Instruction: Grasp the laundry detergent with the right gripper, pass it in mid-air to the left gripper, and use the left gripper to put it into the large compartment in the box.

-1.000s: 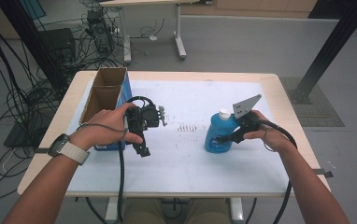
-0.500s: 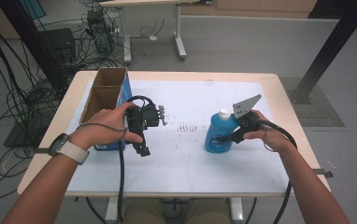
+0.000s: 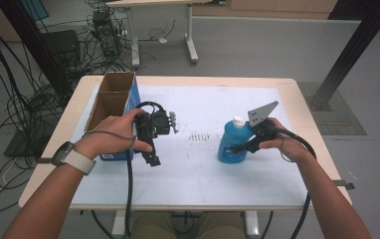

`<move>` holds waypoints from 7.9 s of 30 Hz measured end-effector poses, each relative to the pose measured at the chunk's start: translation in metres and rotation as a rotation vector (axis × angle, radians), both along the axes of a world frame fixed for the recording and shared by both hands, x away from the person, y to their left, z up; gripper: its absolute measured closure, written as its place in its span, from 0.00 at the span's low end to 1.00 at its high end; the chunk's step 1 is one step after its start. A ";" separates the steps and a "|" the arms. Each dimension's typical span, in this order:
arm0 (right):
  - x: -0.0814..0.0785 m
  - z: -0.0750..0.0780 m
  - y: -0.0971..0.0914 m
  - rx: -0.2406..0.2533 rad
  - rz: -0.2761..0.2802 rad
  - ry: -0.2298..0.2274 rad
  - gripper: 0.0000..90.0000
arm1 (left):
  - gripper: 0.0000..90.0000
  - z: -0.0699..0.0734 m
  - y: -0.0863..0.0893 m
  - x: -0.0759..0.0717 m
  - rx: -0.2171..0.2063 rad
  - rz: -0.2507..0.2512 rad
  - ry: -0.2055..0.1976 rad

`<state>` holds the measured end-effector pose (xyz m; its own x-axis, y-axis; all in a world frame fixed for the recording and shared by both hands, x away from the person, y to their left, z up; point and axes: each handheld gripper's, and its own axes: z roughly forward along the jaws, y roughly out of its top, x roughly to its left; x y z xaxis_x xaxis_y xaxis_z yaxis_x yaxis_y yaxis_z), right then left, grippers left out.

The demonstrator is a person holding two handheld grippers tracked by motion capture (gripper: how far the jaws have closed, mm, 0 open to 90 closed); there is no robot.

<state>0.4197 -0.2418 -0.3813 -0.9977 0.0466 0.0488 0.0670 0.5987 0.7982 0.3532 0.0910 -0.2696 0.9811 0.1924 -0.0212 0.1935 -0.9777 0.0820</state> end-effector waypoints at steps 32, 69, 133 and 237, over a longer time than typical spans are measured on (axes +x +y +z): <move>0.000 0.000 0.000 -0.002 0.003 0.002 0.48 | 0.11 0.001 0.000 0.001 -0.004 0.003 -0.006; 0.000 0.000 0.000 0.004 0.000 0.003 0.48 | 0.11 0.002 0.000 0.002 -0.014 0.008 -0.013; -0.060 0.071 0.064 0.006 0.008 0.019 0.48 | 0.10 0.089 -0.046 0.002 0.049 -0.157 -0.023; -0.058 0.083 0.124 -0.008 0.084 0.028 0.49 | 0.09 0.110 -0.094 0.003 0.038 -0.178 -0.037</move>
